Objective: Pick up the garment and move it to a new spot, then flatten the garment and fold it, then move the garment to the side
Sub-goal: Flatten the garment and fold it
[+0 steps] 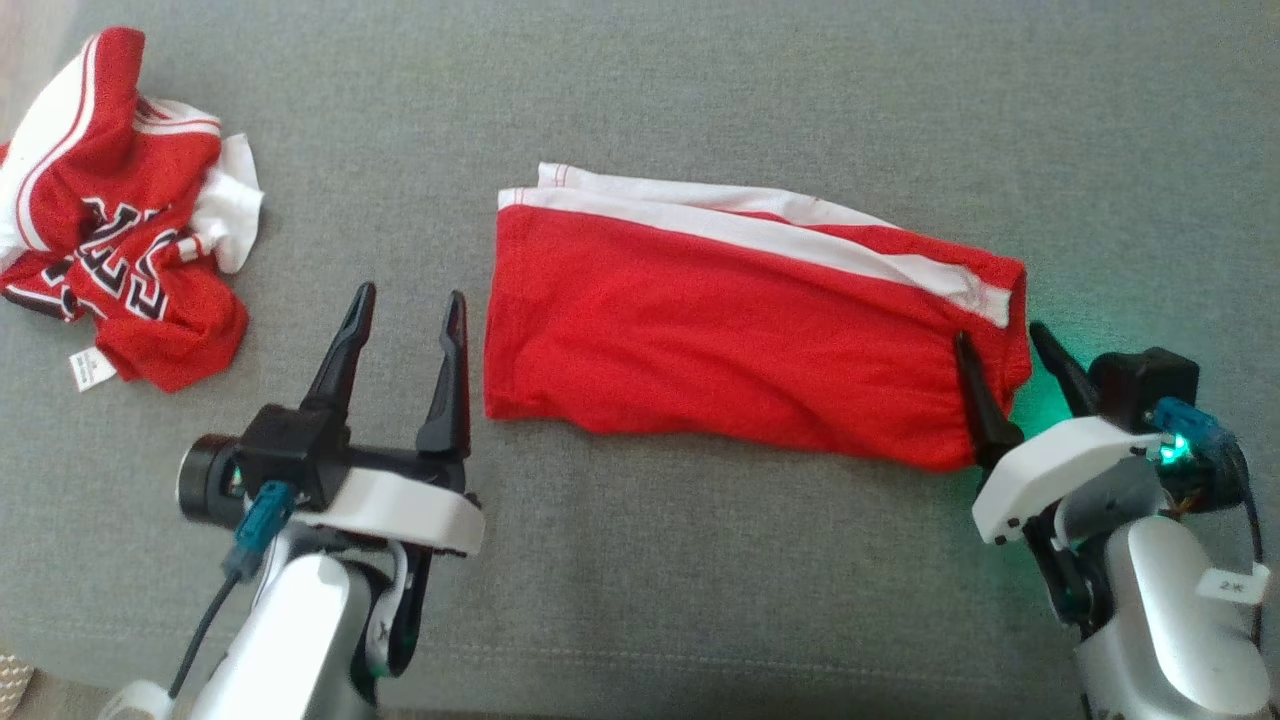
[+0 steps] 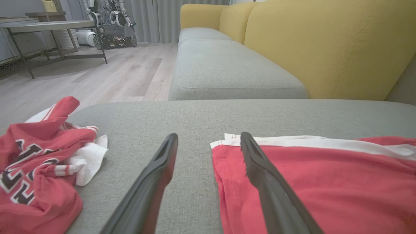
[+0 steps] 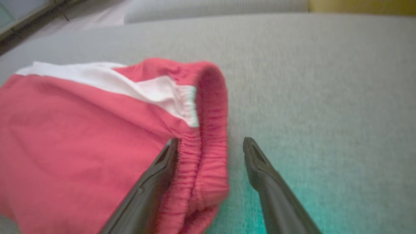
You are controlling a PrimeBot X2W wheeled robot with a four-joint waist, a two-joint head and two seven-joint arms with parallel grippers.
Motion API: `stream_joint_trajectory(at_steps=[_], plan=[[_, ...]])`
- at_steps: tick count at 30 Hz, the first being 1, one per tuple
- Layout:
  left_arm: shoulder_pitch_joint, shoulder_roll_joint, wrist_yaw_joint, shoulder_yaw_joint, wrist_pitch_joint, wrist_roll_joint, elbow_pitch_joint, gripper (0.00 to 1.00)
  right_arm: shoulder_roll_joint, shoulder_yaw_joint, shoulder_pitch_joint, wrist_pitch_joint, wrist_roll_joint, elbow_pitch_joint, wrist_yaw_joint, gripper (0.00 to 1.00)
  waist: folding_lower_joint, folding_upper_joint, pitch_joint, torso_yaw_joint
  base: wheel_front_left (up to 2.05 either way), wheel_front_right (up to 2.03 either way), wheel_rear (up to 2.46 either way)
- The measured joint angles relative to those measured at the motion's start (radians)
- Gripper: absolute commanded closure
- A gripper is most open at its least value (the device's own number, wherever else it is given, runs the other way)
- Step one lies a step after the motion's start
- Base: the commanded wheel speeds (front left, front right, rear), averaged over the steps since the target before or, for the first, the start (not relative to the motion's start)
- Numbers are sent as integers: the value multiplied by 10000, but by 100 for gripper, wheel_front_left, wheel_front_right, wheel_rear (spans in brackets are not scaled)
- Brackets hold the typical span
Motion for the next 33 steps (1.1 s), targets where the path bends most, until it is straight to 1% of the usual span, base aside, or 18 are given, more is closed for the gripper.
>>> stream_joint_trajectory(at_steps=[5, 6, 7, 8, 9, 10, 11, 15, 20, 27, 29, 31, 33], plan=[[-276, -151, -132, 23, 0, 134, 15, 0, -19, 82, -306, 848, 899, 188, 0, 0, 0, 0, 245, 31, 0, 0, 0], [-276, -151, -132, 23, 0, 134, 15, 0, -19, 82, -306, 848, 899, 188, 0, 0, 0, 0, 245, 31, 0, 0, 0], [-312, -171, -201, 36, 0, 184, 33, 0, -113, 282, -619, 1340, 1333, 272, 0, 0, 0, 0, 309, 40, 0, 0, 0], [-312, -171, -201, 36, 0, 184, 33, 0, -113, 282, -619, 1340, 1333, 272, 0, 0, 0, 0, 309, 40, 0, 0, 0], [-313, -192, -205, 36, 0, 222, 44, 0, -188, 389, -759, 1567, 1595, 280, 0, 47, 0, 0, 333, 46, 0, 0, 0], [-314, -205, -276, 42, 0, 247, 65, 0, -245, 500, -849, 1732, 1707, 280, 0, 75, 0, 0, 352, 50, 0, 0, 0], [-314, -219, -290, 50, 0, 247, 90, 0, -284, 539, -917, 1873, 1925, 280, 0, 100, 0, 0, 365, 54, 0, 0, 0], [-320, -314, -366, 132, 0, 330, 148, 0, -433, 637, -940, 2192, 2497, 176, 0, 100, 0, 0, 359, 41, 0, 0, 0], [-314, -372, -374, 328, 0, 362, 173, 0, -621, 602, -744, 2456, 2773, -46, 0, 100, 0, 0, 253, -75, 0, 0, 0], [-299, -389, -380, 384, 0, 420, 215, 0, -1421, 107, -142, 2849, 2882, -558, 2, 100, 0, 0, 119, -268, 0, 0, 0], [-299, -401, -414, 407, 0, 420, 232, 0, -1542, -23, -77, 2982, 2993, -621, 2, 100, 0, 0, 87, -312, 0, 0, 0], [-298, -403, -464, 443, 0, 420, 242, 0, -1595, -48, -78, 3221, 3367, -777, 2, 100, 0, 0, 44, -358, 0, 0, 0], [-294, -405, -468, 514, 0, 422, 259, 0, -1590, -48, -88, 3597, 3990, -1080, 2, 100, 0, 0, -8, -405, 0, 0, 0]])
